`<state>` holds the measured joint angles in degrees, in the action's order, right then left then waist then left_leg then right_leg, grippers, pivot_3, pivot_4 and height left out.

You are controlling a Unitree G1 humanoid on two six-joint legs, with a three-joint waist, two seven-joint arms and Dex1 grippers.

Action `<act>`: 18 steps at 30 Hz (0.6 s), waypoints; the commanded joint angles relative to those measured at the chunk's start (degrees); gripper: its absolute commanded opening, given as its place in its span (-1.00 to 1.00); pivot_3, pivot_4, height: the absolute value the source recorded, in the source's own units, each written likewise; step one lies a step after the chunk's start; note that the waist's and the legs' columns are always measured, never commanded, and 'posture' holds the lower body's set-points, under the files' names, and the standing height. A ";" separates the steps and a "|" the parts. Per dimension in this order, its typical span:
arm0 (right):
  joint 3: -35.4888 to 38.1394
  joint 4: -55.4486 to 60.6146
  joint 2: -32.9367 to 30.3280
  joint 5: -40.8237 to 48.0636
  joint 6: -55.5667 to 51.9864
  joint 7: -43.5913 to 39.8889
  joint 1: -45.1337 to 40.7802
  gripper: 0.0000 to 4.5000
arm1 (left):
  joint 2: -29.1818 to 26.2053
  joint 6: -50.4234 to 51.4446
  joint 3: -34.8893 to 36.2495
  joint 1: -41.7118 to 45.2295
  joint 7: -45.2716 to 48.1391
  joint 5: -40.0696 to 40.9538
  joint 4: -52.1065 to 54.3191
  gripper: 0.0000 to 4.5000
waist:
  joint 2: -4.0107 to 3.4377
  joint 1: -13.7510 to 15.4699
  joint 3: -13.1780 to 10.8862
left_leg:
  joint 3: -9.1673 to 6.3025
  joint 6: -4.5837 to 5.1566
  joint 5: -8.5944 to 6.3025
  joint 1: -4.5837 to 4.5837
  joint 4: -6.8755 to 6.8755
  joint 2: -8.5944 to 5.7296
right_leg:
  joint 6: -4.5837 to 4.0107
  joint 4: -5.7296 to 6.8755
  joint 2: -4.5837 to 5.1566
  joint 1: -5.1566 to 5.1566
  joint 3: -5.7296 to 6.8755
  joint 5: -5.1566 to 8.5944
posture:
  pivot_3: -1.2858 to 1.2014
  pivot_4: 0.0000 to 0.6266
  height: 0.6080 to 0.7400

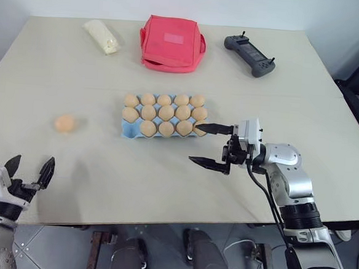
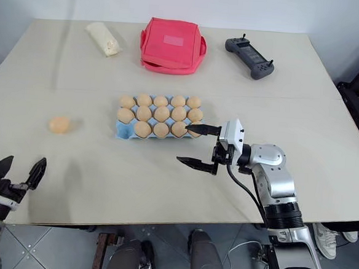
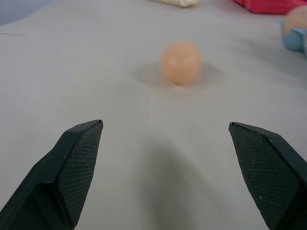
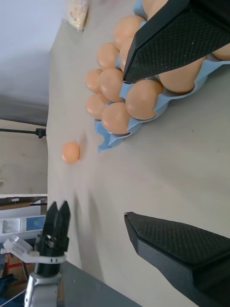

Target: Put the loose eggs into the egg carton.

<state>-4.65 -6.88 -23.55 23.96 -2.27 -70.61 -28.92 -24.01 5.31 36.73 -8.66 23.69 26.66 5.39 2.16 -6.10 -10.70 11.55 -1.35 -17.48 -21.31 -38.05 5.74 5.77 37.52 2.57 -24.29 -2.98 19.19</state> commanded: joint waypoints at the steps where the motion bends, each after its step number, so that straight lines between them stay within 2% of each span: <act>1: 0.07 0.69 0.33 0.17 1.06 -0.20 -1.01 1.00 | -4.07 1.46 -2.61 8.18 -1.64 -1.71 -3.74 0.99 | 0.02 0.11 0.01 | 0.00 -0.02 0.02 0.00 -0.01 0.01 | -0.03 0.00 0.00 0.02 0.05 -0.03 | 0.03 -0.52 1.00; 8: -0.28 1.47 1.07 -0.43 0.95 0.86 -0.93 1.00 | -8.06 1.70 -8.53 22.48 -1.81 -6.29 -18.85 0.99 | 0.02 -0.45 0.02 | 0.20 -0.10 0.02 0.02 -0.01 0.10 | 0.03 0.07 -0.02 -0.10 0.22 -0.08 | 0.03 -0.52 1.00; 12: 0.04 2.15 1.31 -0.68 0.93 2.03 -0.53 1.00 | -8.91 1.79 -11.07 26.83 -1.51 -8.27 -25.17 0.99 | 0.02 -0.35 0.02 | 0.22 -0.26 0.00 -0.03 0.04 0.20 | 0.02 0.16 -0.08 -0.22 0.38 -0.07 | 0.03 -0.52 1.00; 15: 0.13 2.91 1.30 -0.64 0.76 2.85 0.00 1.00 | -9.20 1.80 -11.88 28.58 -1.11 -8.55 -27.67 0.72 | 0.02 -0.29 0.02 | 0.29 -0.29 -0.01 -0.03 0.04 0.21 | 0.02 0.15 -0.08 -0.23 0.42 -0.07 | 0.03 -0.52 1.00; 18: 0.08 3.62 1.24 -0.57 0.60 3.54 0.55 1.00 | -9.53 1.84 -12.55 28.90 -0.08 -8.56 -28.14 0.31 | 0.02 -0.23 0.02 | 0.35 -0.29 -0.01 -0.03 0.01 0.21 | 0.02 0.15 -0.06 -0.22 0.42 -0.07 | 0.03 -0.52 1.00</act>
<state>-5.29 -5.94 -22.24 22.74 -2.18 -67.53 -28.48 -32.24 7.57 23.88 19.74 23.04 18.31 -23.48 2.19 -6.33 -10.68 11.93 -1.64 -17.49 -21.34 -38.05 5.95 5.79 37.67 2.51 -24.51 -2.56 19.12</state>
